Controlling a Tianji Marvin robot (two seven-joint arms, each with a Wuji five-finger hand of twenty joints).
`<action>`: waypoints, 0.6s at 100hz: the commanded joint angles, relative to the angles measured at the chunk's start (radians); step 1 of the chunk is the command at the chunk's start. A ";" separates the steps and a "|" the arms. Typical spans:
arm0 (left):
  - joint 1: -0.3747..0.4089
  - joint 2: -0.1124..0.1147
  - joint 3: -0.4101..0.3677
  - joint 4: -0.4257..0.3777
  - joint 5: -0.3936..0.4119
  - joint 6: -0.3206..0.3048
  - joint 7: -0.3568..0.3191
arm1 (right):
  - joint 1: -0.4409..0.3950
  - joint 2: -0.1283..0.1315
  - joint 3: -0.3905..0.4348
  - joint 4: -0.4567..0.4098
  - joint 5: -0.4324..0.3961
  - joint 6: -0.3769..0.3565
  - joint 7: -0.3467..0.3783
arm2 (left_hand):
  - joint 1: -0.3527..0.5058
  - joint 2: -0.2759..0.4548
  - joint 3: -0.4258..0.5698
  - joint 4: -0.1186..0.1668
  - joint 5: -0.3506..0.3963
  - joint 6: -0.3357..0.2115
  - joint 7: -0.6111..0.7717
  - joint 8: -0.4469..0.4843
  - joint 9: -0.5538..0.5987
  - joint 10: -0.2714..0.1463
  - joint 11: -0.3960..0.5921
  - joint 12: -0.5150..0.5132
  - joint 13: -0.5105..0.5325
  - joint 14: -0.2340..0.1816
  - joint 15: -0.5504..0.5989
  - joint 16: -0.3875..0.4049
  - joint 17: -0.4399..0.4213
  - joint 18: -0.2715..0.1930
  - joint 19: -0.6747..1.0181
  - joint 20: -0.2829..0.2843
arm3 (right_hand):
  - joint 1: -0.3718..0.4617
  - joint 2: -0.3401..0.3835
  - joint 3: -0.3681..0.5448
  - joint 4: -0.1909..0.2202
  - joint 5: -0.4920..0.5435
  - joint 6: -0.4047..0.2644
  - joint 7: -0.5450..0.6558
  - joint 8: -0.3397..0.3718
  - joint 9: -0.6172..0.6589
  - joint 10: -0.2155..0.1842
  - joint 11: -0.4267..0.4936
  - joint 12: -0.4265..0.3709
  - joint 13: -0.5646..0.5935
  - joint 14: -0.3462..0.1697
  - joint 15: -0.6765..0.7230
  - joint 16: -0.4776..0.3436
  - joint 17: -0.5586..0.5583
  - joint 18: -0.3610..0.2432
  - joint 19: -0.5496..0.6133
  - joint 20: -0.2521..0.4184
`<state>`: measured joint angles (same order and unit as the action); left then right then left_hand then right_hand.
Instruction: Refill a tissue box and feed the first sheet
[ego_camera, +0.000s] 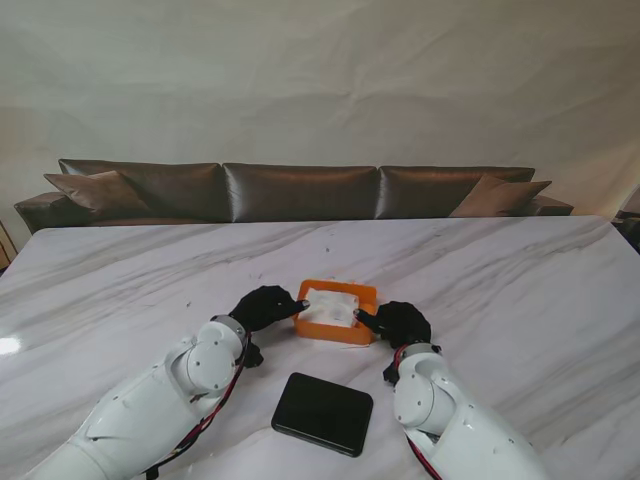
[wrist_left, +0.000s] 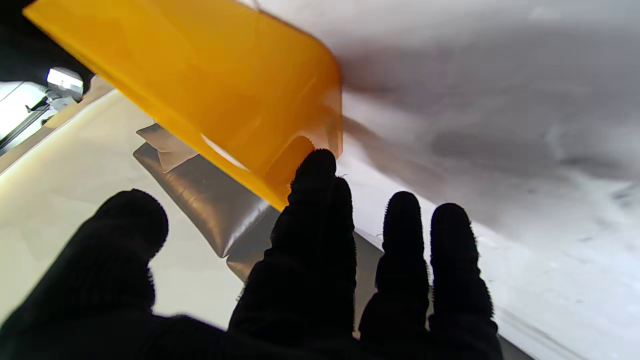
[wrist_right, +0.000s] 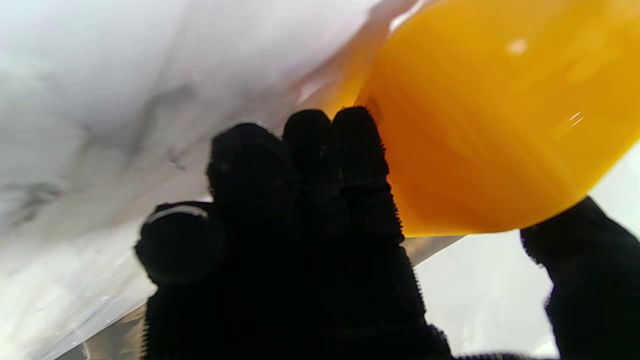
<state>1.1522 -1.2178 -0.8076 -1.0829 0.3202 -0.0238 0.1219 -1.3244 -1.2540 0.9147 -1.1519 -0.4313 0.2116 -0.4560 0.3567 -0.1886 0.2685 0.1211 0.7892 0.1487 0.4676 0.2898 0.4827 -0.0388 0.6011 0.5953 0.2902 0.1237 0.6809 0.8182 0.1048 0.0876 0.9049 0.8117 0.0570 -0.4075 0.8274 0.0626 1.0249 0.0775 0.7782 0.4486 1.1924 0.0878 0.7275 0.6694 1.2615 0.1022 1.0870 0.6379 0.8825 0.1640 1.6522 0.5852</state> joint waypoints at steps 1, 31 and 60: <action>0.028 -0.003 0.006 0.003 0.003 0.001 -0.020 | 0.015 -0.017 -0.010 -0.013 -0.002 -0.014 0.016 | -0.017 0.046 -0.019 -0.002 0.061 -0.207 0.045 0.021 0.026 0.001 0.026 0.012 0.020 0.003 0.017 0.017 0.004 -0.011 0.378 0.018 | -0.004 0.016 0.008 0.003 -0.029 -0.118 -0.037 -0.004 0.024 -0.033 0.025 0.022 0.001 0.072 0.035 -0.003 -0.004 -0.055 0.065 -0.009; 0.068 0.000 -0.031 -0.030 0.010 0.024 0.007 | 0.028 -0.007 -0.031 -0.006 -0.010 -0.015 0.060 | -0.012 0.047 -0.025 -0.004 0.052 -0.219 0.037 0.017 0.027 0.005 0.026 0.015 0.018 0.007 0.022 0.023 0.005 -0.012 0.380 0.016 | -0.018 0.009 -0.005 -0.002 -0.030 -0.106 -0.044 -0.002 0.027 -0.030 0.027 0.025 0.010 0.068 0.044 0.002 0.010 -0.059 0.070 -0.007; 0.095 0.012 -0.051 -0.080 0.034 0.044 0.003 | 0.025 0.009 -0.030 -0.014 -0.014 0.006 0.119 | -0.010 0.048 -0.033 -0.008 0.086 -0.236 0.045 0.017 0.062 0.004 0.033 0.019 0.043 0.015 0.030 0.027 0.012 -0.006 0.383 0.015 | -0.131 -0.003 -0.002 0.028 -0.096 -0.064 -0.106 -0.019 -0.039 -0.019 0.003 0.028 -0.040 0.080 0.007 0.004 -0.034 -0.044 0.030 -0.015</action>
<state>1.2338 -1.2041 -0.8604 -1.1416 0.3483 0.0169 0.1474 -1.2952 -1.2430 0.8870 -1.1551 -0.4411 0.2159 -0.3514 0.3567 -0.1885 0.2685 0.1211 0.8261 0.1325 0.5054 0.2933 0.5111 -0.0388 0.6069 0.6019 0.3059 0.1230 0.6937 0.8303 0.1051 0.0458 0.9188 0.8335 -0.0071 -0.4075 0.8239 0.0626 0.9744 0.0868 0.7454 0.4487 1.1690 0.0883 0.7293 0.6762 1.2289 0.1080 1.0870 0.6379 0.8537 0.1654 1.6522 0.5773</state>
